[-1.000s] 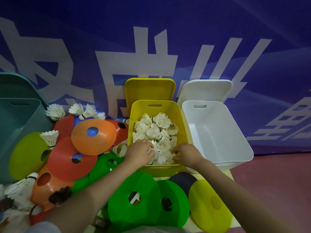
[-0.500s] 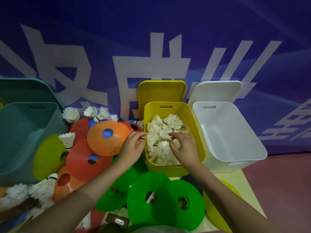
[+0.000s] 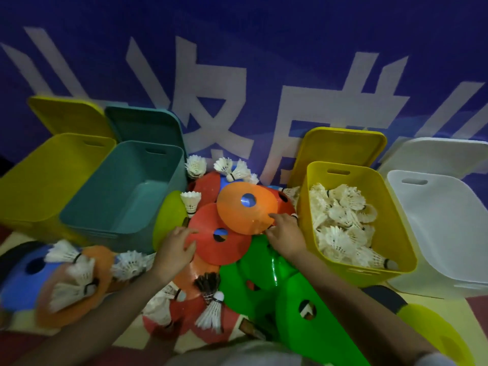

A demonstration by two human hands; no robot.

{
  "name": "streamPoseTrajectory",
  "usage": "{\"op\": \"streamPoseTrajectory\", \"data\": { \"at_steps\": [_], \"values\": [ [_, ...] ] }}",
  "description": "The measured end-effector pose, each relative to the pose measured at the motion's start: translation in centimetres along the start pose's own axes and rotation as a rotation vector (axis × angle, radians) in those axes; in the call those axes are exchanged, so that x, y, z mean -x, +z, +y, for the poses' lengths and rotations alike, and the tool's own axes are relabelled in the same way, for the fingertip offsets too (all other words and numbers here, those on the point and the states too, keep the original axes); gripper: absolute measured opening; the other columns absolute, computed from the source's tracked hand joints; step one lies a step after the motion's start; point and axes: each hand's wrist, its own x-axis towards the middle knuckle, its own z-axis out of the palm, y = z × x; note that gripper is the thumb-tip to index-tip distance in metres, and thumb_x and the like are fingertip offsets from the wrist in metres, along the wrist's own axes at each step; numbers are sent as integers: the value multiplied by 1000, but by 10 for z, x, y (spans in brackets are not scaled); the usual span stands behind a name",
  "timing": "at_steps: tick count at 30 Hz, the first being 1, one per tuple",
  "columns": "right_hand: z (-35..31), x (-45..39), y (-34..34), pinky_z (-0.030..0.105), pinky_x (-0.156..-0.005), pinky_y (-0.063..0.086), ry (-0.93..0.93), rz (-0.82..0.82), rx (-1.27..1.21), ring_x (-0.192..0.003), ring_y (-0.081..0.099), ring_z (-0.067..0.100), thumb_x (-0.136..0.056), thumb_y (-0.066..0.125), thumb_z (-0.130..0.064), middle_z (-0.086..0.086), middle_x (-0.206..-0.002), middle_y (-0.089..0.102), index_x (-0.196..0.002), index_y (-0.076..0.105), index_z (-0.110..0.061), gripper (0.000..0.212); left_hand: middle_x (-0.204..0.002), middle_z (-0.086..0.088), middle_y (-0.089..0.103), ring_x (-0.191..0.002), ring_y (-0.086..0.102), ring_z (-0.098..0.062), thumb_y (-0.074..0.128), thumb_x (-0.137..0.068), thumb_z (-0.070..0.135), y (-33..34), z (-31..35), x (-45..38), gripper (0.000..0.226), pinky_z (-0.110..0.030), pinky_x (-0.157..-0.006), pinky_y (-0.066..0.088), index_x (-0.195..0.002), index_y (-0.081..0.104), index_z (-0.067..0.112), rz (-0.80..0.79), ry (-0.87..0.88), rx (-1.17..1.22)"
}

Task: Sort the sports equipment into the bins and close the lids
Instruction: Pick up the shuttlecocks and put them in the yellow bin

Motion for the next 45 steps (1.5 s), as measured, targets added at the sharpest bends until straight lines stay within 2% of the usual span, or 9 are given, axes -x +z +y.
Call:
{"op": "streamPoseTrajectory", "data": {
  "at_steps": [3, 6, 10, 22, 30, 34, 40, 43, 45],
  "values": [
    [8, -22, 17, 41, -105, 31, 149, -79, 149, -122, 41, 35, -87, 47, -33, 18, -126, 50, -132, 48, -8, 52, -124, -5, 52, -118, 48, -27, 56, -91, 24, -6, -29, 11, 37, -40, -97, 43, -128, 57, 21, -1, -82, -136],
    [13, -32, 26, 39, -99, 35, 245, -151, 196, -119, 42, 36, -92, 49, -27, 21, -125, 49, -123, 49, -6, 38, -134, -8, 48, -123, 44, -30, 57, -91, 31, -10, -47, 17, 45, -43, -100, 41, -135, 50, 20, -32, -187, -144],
    [15, -33, 31, 39, -96, 40, 231, -208, 311, -119, 46, 36, -89, 57, -28, 19, -129, 45, -128, 44, -8, 46, -140, -11, 43, -127, 42, -31, 53, -94, 34, -7, -58, 21, 52, -40, -99, 40, -142, 41, 17, -108, -269, -105],
    [18, -30, 33, 32, -93, 41, 299, -315, 341, -118, 51, 29, -91, 59, -28, 16, -128, 51, -130, 42, -6, 47, -132, -5, 45, -119, 49, -23, 52, -93, 41, 1, -61, 7, 52, -35, -89, 48, -140, 37, 25, -217, -190, -324],
    [10, -30, 12, 33, -88, 46, 193, -276, 407, -105, 57, 26, -85, 62, -37, 10, -119, 55, -117, 55, -14, 40, -128, -5, 53, -116, 51, -24, 61, -86, 21, -6, -37, 8, 51, -34, -89, 45, -135, 49, 20, -76, -180, -18],
    [-10, -24, -15, 34, -79, 48, 90, -168, 348, -97, 60, 29, -84, 61, -40, 9, -117, 51, -116, 55, -16, 41, -125, 2, 53, -111, 51, -12, 62, -88, 17, -8, -3, 11, 45, -26, -85, 40, -132, 53, 23, -8, -101, 245],
    [-24, 13, -61, 27, -65, 39, -67, 80, 18, -93, 62, 29, -84, 67, -30, 7, -115, 58, -116, 63, -21, 34, -119, 21, 56, -108, 53, 2, 64, -89, 11, 11, 67, -1, 42, -17, -88, 42, -117, 55, 40, -1, 17, 573],
    [-9, 32, -78, 31, -68, 47, -74, 179, -158, -91, 63, 24, -84, 70, -28, 4, -112, 60, -118, 63, -24, 35, -114, 23, 55, -102, 54, 1, 63, -89, 8, 26, 106, -7, 40, -6, -79, 42, -119, 55, 34, -28, 17, 679],
    [8, 43, -88, 36, -70, 51, -36, 225, -229, -83, 63, 20, -86, 67, -31, 0, -108, 59, -120, 61, -26, 35, -114, 17, 57, -106, 56, -4, 63, -89, 8, 37, 127, -13, 41, -12, -84, 44, -121, 55, 33, -77, 44, 734]
  ]
}}
